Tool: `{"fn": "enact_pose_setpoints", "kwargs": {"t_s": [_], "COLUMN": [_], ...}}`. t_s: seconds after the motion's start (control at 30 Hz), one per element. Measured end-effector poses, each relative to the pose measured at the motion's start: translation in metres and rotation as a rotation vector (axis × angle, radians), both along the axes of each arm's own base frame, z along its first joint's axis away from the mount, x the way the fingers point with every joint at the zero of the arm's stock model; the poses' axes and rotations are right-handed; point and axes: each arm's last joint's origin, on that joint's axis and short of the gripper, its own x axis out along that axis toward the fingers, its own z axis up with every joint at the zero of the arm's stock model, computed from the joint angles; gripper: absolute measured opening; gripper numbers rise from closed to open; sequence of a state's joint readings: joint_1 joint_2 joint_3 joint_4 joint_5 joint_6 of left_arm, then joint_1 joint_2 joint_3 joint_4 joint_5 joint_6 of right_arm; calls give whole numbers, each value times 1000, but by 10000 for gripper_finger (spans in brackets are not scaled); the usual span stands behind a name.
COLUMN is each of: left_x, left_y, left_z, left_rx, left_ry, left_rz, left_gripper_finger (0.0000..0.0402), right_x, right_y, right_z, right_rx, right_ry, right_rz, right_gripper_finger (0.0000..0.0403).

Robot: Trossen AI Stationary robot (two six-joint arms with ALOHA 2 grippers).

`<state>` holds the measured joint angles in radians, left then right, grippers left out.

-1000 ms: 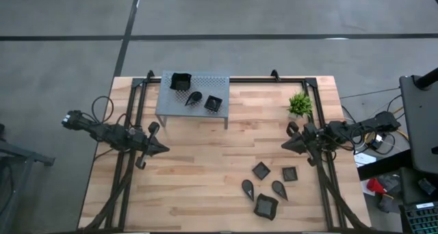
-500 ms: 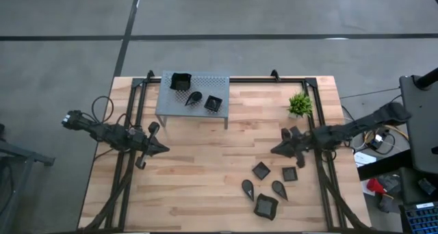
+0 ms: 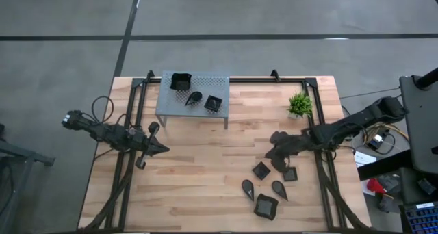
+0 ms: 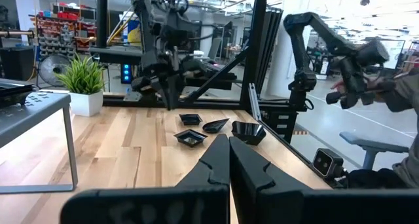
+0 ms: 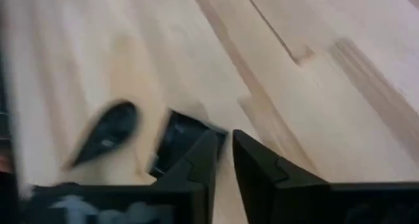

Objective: Pick & Place Mini shaped plates
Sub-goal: Stack the black square plate on top of the black square plate on the shelf

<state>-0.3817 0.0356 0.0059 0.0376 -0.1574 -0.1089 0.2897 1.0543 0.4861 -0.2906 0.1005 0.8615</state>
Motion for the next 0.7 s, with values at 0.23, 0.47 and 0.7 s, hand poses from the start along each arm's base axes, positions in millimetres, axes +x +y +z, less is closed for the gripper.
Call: {"fn": "enact_pose_setpoints", "kwargs": {"t_s": [0.23,0.47,0.7], "left_x": [0,0,0], "left_y": [0,0,0], "left_z": [0,0,0], "left_rx": [0,0,0], "left_ry": [0,0,0], "left_rz": [0,0,0], "left_gripper_finger": [0,0,0], "right_x": [25,48,52], "right_y": [12,20,20], "right_z": [7,2,-23], "right_rx": [108,176,134], "right_ry": [214,304,461], "right_rz": [3,0,-91], "right_gripper_finger": [95,106,97]}}
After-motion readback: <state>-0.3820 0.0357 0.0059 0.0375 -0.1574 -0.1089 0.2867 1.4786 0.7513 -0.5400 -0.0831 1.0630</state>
